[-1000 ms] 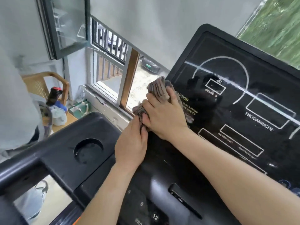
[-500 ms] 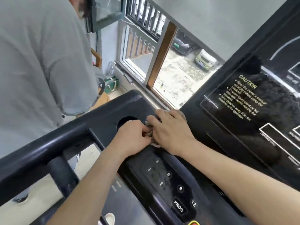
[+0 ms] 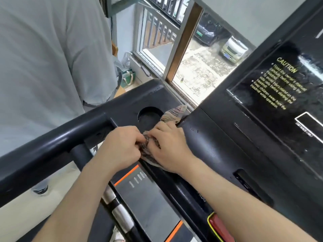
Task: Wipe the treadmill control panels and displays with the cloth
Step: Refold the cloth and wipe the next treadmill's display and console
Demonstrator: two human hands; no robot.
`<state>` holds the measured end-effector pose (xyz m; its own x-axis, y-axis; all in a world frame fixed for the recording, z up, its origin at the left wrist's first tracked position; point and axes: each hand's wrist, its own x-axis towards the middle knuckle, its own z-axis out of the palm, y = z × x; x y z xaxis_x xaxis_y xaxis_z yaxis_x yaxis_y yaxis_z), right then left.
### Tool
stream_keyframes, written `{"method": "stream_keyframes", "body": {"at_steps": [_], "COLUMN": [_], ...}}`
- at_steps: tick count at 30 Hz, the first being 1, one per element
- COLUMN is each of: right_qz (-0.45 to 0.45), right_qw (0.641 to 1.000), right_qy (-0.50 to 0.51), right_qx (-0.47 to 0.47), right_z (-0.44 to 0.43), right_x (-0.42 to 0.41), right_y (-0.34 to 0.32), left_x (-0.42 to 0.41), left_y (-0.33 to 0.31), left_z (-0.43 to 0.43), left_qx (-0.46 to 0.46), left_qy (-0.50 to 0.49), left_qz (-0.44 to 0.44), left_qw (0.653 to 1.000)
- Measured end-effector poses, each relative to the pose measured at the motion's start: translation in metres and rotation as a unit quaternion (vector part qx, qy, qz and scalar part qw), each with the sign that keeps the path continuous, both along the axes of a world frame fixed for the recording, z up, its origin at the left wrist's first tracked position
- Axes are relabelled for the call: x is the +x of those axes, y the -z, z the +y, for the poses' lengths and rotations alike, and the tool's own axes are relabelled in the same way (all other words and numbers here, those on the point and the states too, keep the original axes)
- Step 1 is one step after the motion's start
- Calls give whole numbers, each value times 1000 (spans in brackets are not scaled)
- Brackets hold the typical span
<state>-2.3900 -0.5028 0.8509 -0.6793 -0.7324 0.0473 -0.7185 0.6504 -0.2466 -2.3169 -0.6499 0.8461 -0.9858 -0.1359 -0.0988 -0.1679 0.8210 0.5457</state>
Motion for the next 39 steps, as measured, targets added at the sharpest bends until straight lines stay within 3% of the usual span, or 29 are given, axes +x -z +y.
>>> {"method": "stream_keyframes", "body": {"at_steps": [4,9,13,22,25,28,31,35,39], "right_qz": [87,252,223,187,196,206,229,292,341], "right_qw": [996,957,957,982,978,959,924,914,902], "right_qy": [-22,-1,56,-7,-18,-24,-23,-8,-6], "right_qx": [-7,146,176,35,70,195,305,280,264], "right_z": [20,44,22,18,38,53,51,51,65], "right_x": [0,-66,-55,38,10,-38,-68,-83,-111], "right_y": [-1,-17,-15,7,7,-14,-43,-54,-98], "left_x": [3,-62,-69,28,7,-45,-101,-132,-147], "left_y": [-4,-7,-12,7,9,2,-9,-10,-42], "left_z": [19,69,67,43,60,83,91,80,93], "left_qx": [-44,-91,-87,-36,-82,-112,-27,179,441], "left_qy": [-23,-12,-23,-113,-106,-69,-48,-56,-58], "left_qz": [47,74,54,105,122,114,102,48,48], "left_qw": [998,993,994,987,983,985,993,981,894]}}
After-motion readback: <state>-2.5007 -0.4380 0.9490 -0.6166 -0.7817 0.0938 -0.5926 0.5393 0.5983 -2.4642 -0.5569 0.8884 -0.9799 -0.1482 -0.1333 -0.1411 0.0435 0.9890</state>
